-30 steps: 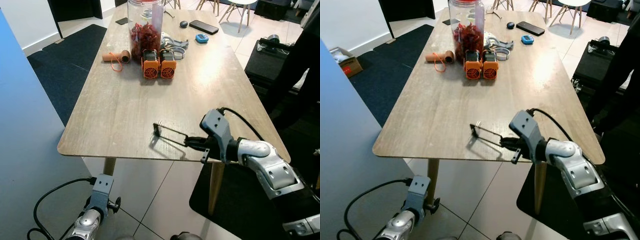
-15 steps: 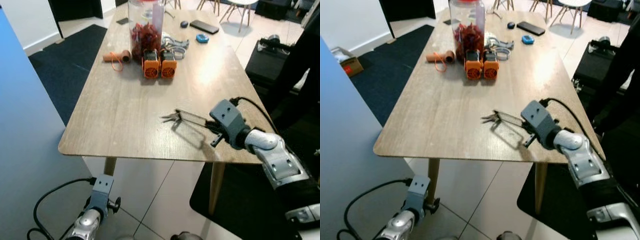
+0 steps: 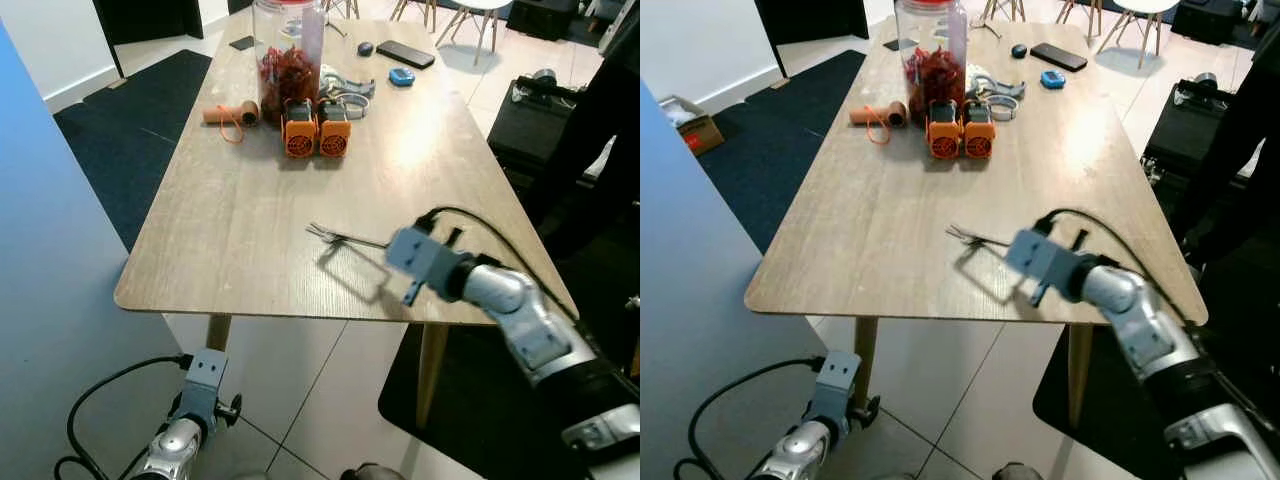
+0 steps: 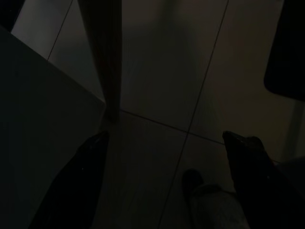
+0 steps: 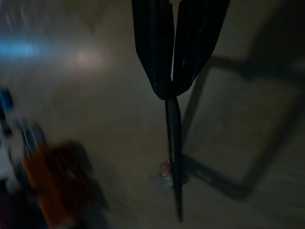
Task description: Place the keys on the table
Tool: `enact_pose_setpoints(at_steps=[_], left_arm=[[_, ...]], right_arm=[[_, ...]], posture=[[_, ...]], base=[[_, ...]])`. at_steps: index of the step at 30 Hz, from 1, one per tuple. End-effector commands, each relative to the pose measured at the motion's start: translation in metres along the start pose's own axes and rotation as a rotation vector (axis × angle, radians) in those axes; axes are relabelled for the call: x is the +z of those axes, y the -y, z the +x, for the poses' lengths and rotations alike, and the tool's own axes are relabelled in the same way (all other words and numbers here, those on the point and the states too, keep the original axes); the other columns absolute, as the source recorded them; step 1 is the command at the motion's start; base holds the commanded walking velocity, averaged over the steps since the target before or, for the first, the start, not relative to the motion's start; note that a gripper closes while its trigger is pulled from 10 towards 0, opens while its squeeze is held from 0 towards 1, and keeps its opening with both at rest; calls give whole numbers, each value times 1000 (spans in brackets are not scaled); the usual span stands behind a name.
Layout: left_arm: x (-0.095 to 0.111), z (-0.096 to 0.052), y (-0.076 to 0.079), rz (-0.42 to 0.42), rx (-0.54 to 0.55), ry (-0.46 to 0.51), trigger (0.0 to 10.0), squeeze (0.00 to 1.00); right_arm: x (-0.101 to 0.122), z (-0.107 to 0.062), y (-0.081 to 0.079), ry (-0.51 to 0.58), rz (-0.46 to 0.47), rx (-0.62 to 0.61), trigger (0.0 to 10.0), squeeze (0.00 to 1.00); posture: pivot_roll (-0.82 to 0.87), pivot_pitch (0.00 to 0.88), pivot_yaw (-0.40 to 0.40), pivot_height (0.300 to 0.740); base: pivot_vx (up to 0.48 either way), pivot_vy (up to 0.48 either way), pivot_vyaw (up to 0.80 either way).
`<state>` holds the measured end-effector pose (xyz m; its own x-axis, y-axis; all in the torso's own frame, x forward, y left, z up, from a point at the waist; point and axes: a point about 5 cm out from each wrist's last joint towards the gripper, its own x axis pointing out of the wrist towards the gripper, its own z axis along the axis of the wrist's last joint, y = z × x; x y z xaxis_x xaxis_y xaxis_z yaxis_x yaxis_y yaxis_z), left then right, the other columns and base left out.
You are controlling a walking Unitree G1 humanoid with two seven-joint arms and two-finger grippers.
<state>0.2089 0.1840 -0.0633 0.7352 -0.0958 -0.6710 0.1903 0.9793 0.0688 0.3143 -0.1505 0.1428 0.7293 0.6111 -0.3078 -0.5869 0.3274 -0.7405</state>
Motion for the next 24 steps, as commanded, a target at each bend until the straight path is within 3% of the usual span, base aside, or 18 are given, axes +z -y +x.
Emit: enact_pose_setpoints(at_steps=[1,6,11,17,24], left_arm=[[-4,-1,1,-13,1,-15,10000,0],[-4,-1,2,-15,1,-16,10000,0],[-6,-1,2,-18,0,-18,10000,0],[-7,-2,2,-20,0,-19,10000,0],[-7,-2,2,-19,-1,-20,10000,0]], right_arm=[[5,2,-8,32,-47,33,10000,0],[15,6,-22,98,-97,87,10000,0],[23,3,-49,174,-150,223,10000,0],[10,1,-55,116,-165,217,10000,0],[-13,-4,-48,6,-139,132,10000,0]], posture=[[44,85,-31,740],[42,85,-32,740],[42,85,-33,740],[42,84,-32,740],[42,83,-28,740]], base=[[0,0,0],[0,0,0],[0,0,0],[0,0,0],[0,0,0]])
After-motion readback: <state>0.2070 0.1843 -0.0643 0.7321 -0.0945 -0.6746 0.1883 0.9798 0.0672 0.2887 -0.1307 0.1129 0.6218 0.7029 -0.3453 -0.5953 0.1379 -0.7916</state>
